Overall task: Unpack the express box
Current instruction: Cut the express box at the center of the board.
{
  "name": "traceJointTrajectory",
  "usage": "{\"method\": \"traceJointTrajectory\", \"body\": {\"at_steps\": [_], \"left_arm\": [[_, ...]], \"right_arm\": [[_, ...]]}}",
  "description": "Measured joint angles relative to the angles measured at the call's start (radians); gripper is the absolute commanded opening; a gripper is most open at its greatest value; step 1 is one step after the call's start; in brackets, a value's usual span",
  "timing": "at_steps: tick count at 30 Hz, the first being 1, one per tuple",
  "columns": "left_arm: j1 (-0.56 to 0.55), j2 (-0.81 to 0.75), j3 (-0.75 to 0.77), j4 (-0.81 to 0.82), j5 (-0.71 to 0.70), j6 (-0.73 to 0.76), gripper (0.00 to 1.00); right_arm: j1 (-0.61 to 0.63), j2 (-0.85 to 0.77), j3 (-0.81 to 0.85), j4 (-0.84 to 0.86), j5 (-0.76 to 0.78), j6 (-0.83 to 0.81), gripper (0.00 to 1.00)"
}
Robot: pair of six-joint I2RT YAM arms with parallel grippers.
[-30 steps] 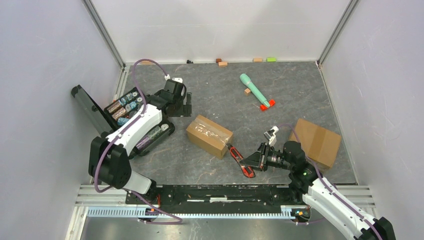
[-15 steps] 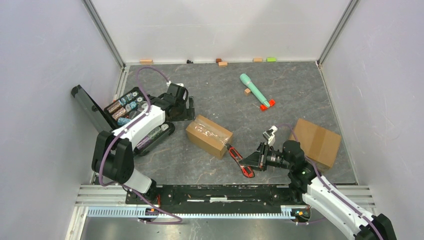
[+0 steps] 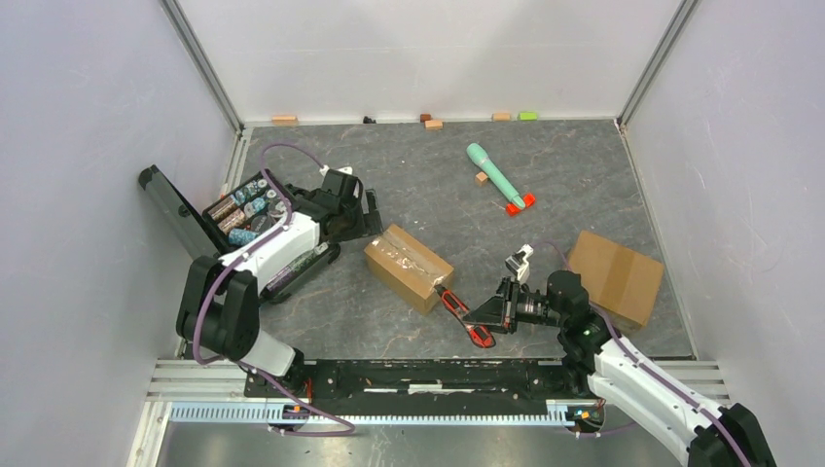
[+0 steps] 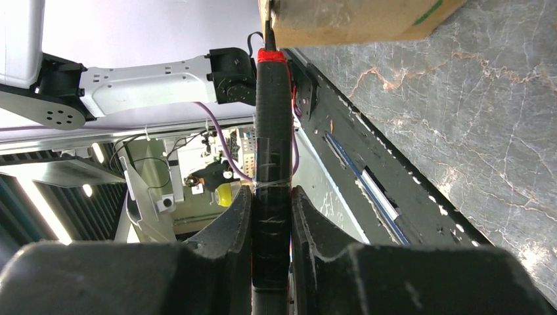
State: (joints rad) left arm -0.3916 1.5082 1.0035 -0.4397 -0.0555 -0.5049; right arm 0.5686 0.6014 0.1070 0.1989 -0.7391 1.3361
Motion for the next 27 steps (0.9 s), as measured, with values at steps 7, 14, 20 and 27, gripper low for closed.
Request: {"method": "traceJointTrajectory", "body": {"at_steps": [7,14,20,27], "left_arm": [[-0.003,-0.055,-0.059,0.018,0.032,-0.065,0.95],[-0.021,-0.152,-0.133,0.045,-0.006,-0.159,0.98],[-0.031,-0.17,-0.096,-0.034,-0.067,-0.124,1.0],[-0.05,-0.303,0.012,-0.181,-0.043,0.028,0.97]], "right_arm": [[0.0,0.018,-0.002,0.018,0.002,0.002,0.0],[0.0,0.028,-0.007,0.033,0.0,-0.002,0.0],[0.0,0.023,-0.006,0.023,-0.003,-0.027,0.0],[0.0,0.035,-0.005,0.025,-0.01,-0.04,0.0]]}}
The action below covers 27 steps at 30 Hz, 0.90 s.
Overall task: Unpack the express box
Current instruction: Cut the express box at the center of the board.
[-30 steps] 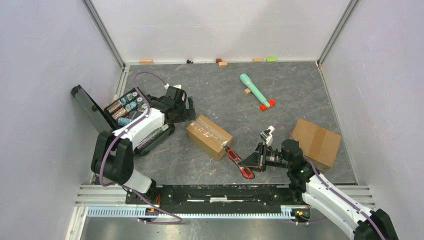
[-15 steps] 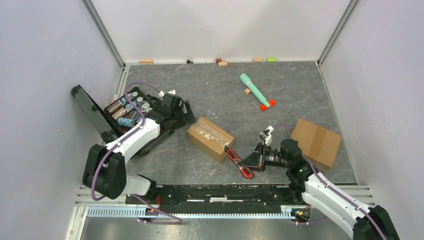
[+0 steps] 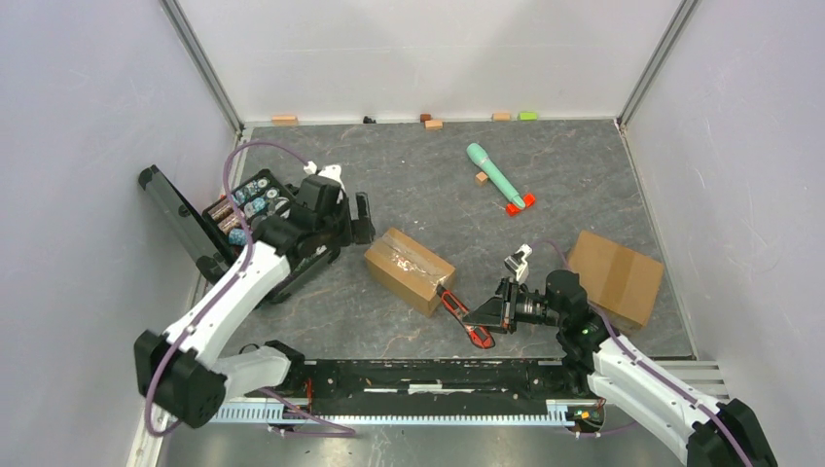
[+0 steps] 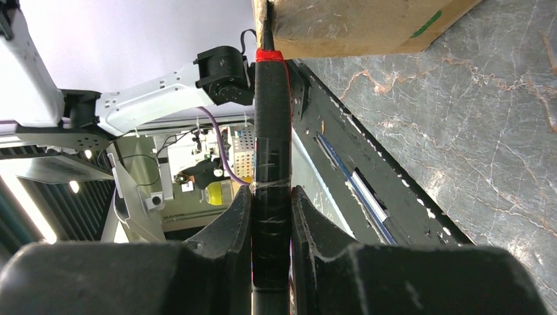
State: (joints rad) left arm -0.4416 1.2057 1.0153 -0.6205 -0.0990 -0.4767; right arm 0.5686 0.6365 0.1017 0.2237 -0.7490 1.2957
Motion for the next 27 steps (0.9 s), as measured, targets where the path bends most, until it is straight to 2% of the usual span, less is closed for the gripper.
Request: {"method": "traceJointTrajectory", "body": {"at_steps": [3,5,9,11,17,21,27], "left_arm": [[-0.077,-0.106,-0.017,-0.068,0.019,0.024,0.97],[-0.175,-0.163,-0.052,-0.097,0.023,0.02,0.96],[-0.365,-0.188,-0.145,-0.102,0.035,-0.047,0.96],[-0.415,-0.18,-0.205,-0.074,0.047,-0.094,0.95],[-0.435,-0.151,-0.329,0.087,0.071,-0.275,0.95],[-0.436,-0.095,-0.328,0.204,0.085,-0.356,0.95],[-0.438,-0.001,-0.278,0.261,0.084,-0.426,0.94]], "right_arm": [[0.0,0.006,0.003,0.0,-0.004,-0.003,0.0],[0.0,0.009,0.006,-0.001,-0.008,-0.004,0.0],[0.0,0.02,0.017,-0.01,-0.014,-0.011,0.0],[0.0,0.027,0.03,-0.026,-0.018,-0.021,0.0],[0.0,0.044,0.064,-0.076,-0.029,-0.064,0.0],[-0.005,0.053,0.068,-0.079,-0.027,-0.079,0.0],[-0.008,0.068,0.076,-0.074,-0.008,-0.082,0.0]]}}
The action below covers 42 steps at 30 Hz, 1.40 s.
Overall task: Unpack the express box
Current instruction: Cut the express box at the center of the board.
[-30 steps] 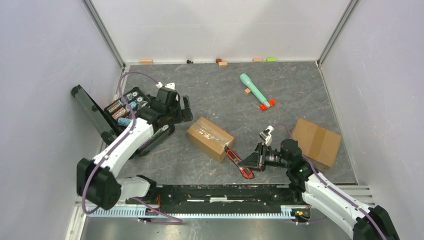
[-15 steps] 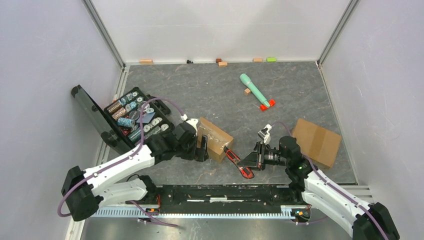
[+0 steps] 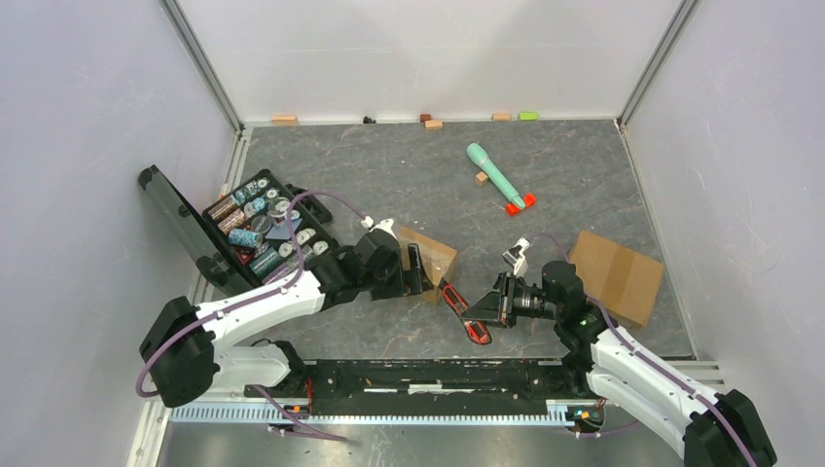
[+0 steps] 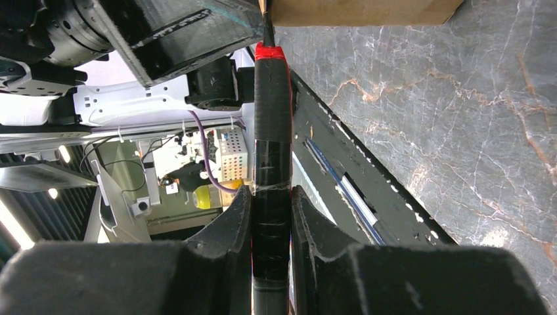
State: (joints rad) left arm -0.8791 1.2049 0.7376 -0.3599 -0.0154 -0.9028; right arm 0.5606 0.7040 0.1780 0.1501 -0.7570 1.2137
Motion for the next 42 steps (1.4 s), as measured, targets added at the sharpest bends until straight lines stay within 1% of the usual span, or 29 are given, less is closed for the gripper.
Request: {"method": "traceJointTrajectory", "body": {"at_steps": [7,14,18,22,29,33,38,42], "left_arm": [[0.002,-0.005,0.072,-0.006,-0.015,-0.011,0.94],[0.003,-0.037,0.143,-0.097,-0.053,-0.003,0.95],[0.002,-0.005,0.23,-0.184,-0.086,0.051,0.96],[0.002,0.052,0.342,-0.26,-0.148,0.114,0.97],[-0.011,0.122,0.352,-0.322,-0.224,0.172,0.96],[-0.068,0.126,0.348,-0.343,-0.249,0.19,0.97],[-0.181,0.125,0.342,-0.346,-0.28,0.19,0.98],[-0.258,0.112,0.282,-0.335,-0.341,0.156,0.98]], "right_arm": [[0.0,0.013,0.0,0.014,-0.003,0.006,0.0],[0.001,0.018,0.005,0.018,-0.002,0.02,0.0],[0.002,0.018,0.037,-0.016,0.017,0.019,0.0],[0.002,0.015,0.087,-0.1,0.05,-0.017,0.0],[0.002,0.0,0.117,-0.185,0.087,-0.053,0.0],[0.002,-0.011,0.117,-0.205,0.099,-0.053,0.0],[0.002,-0.019,0.109,-0.19,0.108,-0.035,0.0],[0.002,-0.018,0.105,-0.171,0.114,-0.014,0.0]]}}
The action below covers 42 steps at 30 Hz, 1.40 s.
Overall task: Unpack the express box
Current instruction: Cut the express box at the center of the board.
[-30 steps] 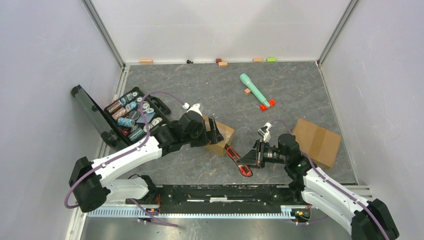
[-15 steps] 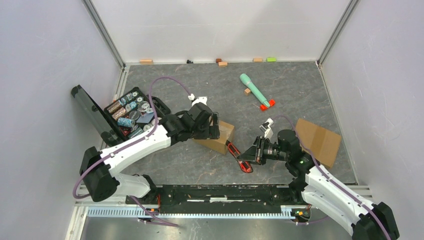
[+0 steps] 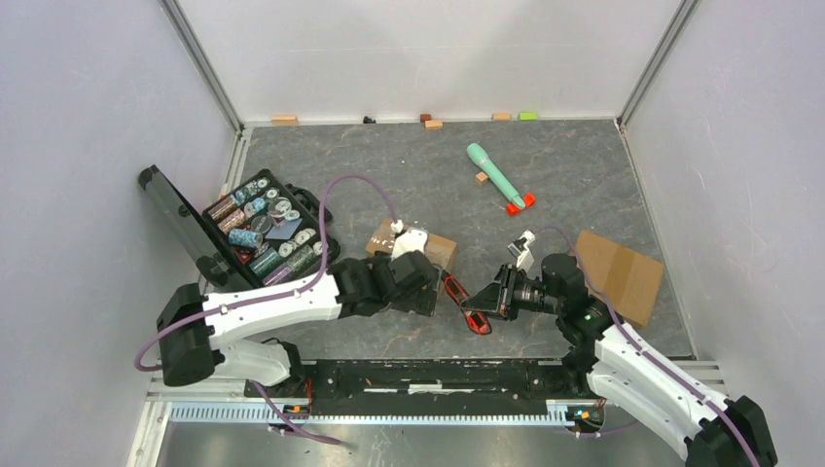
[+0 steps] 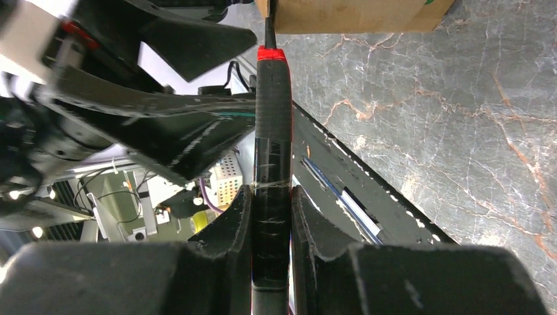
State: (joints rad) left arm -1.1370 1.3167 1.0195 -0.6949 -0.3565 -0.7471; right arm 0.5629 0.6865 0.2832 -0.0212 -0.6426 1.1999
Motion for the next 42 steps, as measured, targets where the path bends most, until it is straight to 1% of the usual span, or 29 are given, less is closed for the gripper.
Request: {"method": "traceJointTrajectory", "body": {"at_steps": [3,6,10,14,18,23,29,33,38,42], "left_arm": [[-0.031,-0.05,-0.101,0.04,-0.061,-0.05,0.99],[-0.032,-0.106,-0.187,0.102,-0.116,-0.101,0.99],[-0.034,-0.127,-0.251,0.243,-0.163,-0.146,0.99],[-0.042,-0.127,-0.288,0.336,-0.18,-0.196,1.0],[-0.05,-0.14,-0.356,0.395,-0.222,-0.263,1.0],[-0.045,-0.162,-0.426,0.411,-0.286,-0.322,1.0],[0.017,-0.192,-0.457,0.414,-0.295,-0.349,1.0],[0.075,-0.219,-0.485,0.413,-0.282,-0.348,1.0],[0.18,-0.252,-0.494,0.415,-0.237,-0.331,1.0],[0.288,-0.263,-0.495,0.435,-0.181,-0.283,1.0]], "right_arm": [[0.006,0.005,0.0,0.017,0.005,0.014,0.0],[0.024,0.019,0.0,0.04,0.021,0.035,0.0],[0.087,0.044,0.0,0.075,0.062,0.07,0.0],[0.136,0.055,0.0,0.1,0.104,0.113,0.0],[0.15,0.056,0.0,0.133,0.131,0.142,0.0],[0.171,0.056,0.0,0.121,0.148,0.148,0.0],[0.168,0.016,-0.01,0.06,0.157,0.13,0.0],[0.162,-0.028,-0.047,0.061,0.152,0.115,0.0],[0.15,-0.086,-0.089,0.06,0.146,0.102,0.0],[0.138,-0.111,-0.094,0.04,0.143,0.087,0.0]]}}
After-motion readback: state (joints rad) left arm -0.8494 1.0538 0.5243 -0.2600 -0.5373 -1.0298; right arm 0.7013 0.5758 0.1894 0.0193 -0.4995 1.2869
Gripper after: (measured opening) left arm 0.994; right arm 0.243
